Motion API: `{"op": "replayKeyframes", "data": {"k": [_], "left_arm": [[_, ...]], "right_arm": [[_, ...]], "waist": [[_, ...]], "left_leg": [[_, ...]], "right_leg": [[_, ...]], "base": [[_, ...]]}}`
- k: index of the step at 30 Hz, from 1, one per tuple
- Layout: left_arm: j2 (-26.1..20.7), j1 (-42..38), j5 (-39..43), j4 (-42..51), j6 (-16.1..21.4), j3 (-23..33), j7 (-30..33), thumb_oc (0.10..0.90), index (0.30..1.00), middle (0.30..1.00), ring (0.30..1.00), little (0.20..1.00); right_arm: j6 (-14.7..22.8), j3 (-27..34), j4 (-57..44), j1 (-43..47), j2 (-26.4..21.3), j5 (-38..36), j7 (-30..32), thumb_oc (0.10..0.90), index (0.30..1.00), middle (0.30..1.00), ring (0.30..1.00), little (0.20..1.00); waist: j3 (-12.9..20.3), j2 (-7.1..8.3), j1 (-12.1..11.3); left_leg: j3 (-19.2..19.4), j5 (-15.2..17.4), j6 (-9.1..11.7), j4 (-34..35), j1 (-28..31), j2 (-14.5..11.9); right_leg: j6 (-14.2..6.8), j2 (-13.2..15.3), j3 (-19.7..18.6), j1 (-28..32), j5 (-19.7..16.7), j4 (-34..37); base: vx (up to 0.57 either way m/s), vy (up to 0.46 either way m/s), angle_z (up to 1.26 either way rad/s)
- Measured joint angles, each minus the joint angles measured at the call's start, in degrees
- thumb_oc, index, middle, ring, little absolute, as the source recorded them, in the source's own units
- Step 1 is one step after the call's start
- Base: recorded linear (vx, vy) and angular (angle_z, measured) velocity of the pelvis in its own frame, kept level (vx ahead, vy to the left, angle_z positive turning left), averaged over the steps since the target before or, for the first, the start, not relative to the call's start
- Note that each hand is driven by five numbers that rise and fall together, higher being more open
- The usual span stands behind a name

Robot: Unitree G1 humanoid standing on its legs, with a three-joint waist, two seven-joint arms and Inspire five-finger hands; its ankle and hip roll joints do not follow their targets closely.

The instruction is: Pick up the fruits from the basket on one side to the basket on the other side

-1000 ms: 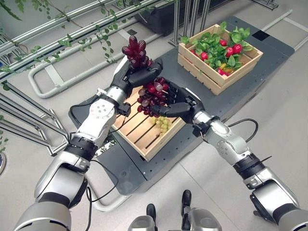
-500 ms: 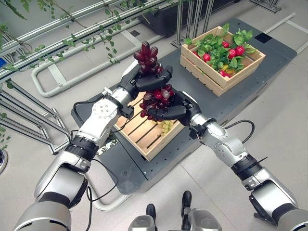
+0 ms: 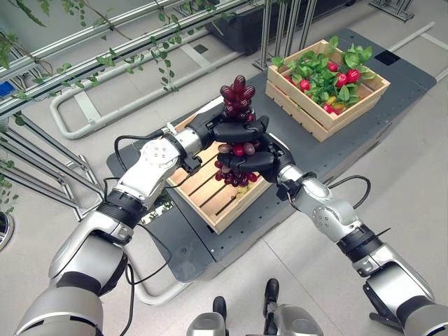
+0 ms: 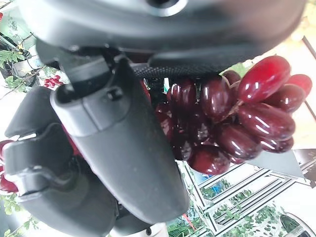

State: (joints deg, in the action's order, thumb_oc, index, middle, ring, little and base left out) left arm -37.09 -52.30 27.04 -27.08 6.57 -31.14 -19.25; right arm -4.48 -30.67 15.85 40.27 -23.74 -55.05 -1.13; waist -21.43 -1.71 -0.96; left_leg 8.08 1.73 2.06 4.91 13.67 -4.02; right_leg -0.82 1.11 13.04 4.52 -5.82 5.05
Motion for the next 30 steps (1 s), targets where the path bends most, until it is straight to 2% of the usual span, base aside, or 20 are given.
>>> {"op": "replayKeyframes", "data": {"k": [7, 15, 16, 17, 18, 19, 20, 30], "left_arm": [[0.6, 0.0, 0.2, 2.0, 0.0, -0.5, 1.2, 0.400, 0.300, 0.300, 0.300, 0.300], [1.5, 0.0, 0.8, 3.2, 0.0, -0.5, 3.9, 0.400, 0.300, 0.300, 0.300, 0.300], [1.6, 0.0, 0.8, 3.3, 0.0, -0.5, 4.1, 0.436, 0.354, 0.354, 0.354, 0.354], [1.7, 0.0, 0.8, 3.7, 0.0, -0.5, 4.6, 0.436, 0.354, 0.354, 0.354, 0.354], [2.2, 0.0, 0.8, 4.2, 0.0, -0.6, 5.5, 0.535, 0.502, 0.502, 0.502, 0.502], [2.6, 0.0, 0.8, 4.5, 0.0, -0.5, 6.3, 0.598, 0.596, 0.596, 0.596, 0.596], [2.8, 0.0, 0.8, 4.8, 0.1, -0.5, 7.0, 0.800, 0.900, 0.900, 0.900, 0.900], [5.4, 0.4, 0.8, 5.8, 1.3, -0.5, 12.6, 0.800, 0.900, 0.900, 0.900, 0.900]], "right_arm": [[1.0, 0.8, 1.4, 0.0, 0.3, -0.1, 2.4, 0.400, 0.300, 0.300, 0.300, 0.300], [2.2, 1.1, 2.0, 0.0, 0.9, -1.8, 2.4, 0.400, 0.300, 0.300, 0.300, 0.300], [2.2, 1.1, 2.0, 0.0, 0.9, -1.8, 2.4, 0.400, 0.300, 0.300, 0.300, 0.300], [2.3, 1.4, 2.0, 0.0, 0.9, -1.9, 2.6, 0.400, 0.300, 0.300, 0.300, 0.300], [2.4, 2.0, 2.0, 0.0, 0.9, -2.1, 3.0, 0.400, 0.300, 0.300, 0.300, 0.300], [2.4, 2.5, 2.0, 0.0, 0.9, -2.1, 3.0, 0.400, 0.300, 0.300, 0.300, 0.300], [2.4, 2.8, 2.0, 0.1, 1.0, -2.1, 3.0, 0.400, 0.300, 0.300, 0.300, 0.300], [3.2, 4.6, 2.0, 0.1, 1.6, -2.3, 3.1, 0.400, 0.300, 0.300, 0.300, 0.300]], "waist": [[0.0, 0.00, -0.2], [0.0, 0.01, -0.1], [0.0, 0.01, -0.1], [0.0, 0.01, -0.1], [0.0, 0.01, -0.2], [0.0, 0.01, -0.4], [0.0, 0.05, -0.4], [0.0, 0.06, -0.6]], "left_leg": [[0.0, 0.0, 0.0, 0.0, 0.0, 0.0], [0.0, 0.0, 0.0, 0.0, 0.0, 0.0], [0.0, 0.0, 0.0, 0.0, 0.0, 0.0], [0.0, 0.0, 0.0, 0.0, 0.0, 0.0], [0.0, 0.0, 0.0, 0.0, 0.0, 0.0], [-0.1, 0.0, 0.0, 0.0, 0.0, 0.0], [-0.1, 0.0, 0.0, 0.0, 0.0, 0.0], [-0.1, 0.0, 0.0, 0.0, 0.0, 0.0]], "right_leg": [[0.0, 0.0, 0.0, 0.0, 0.0, 0.0], [0.0, 0.0, 0.0, 0.0, 0.0, 0.0], [0.0, 0.0, 0.0, 0.0, 0.0, 0.0], [0.0, 0.0, 0.0, 0.0, 0.0, 0.0], [0.0, 0.0, 0.0, 0.0, 0.0, 0.0], [0.0, 0.0, 0.0, 0.0, 0.0, 0.0], [0.0, 0.0, 0.0, 0.0, 0.0, 0.0], [0.0, 0.0, 0.0, 0.0, 0.0, 0.0]], "base": [[0.00, 0.000, 0.00], [0.00, 0.000, 0.00], [0.00, 0.000, 0.00], [0.00, 0.000, 0.00], [0.00, 0.000, 0.00], [0.00, 0.000, 0.00], [0.00, 0.000, 0.00], [0.00, 0.000, 0.00]]}}
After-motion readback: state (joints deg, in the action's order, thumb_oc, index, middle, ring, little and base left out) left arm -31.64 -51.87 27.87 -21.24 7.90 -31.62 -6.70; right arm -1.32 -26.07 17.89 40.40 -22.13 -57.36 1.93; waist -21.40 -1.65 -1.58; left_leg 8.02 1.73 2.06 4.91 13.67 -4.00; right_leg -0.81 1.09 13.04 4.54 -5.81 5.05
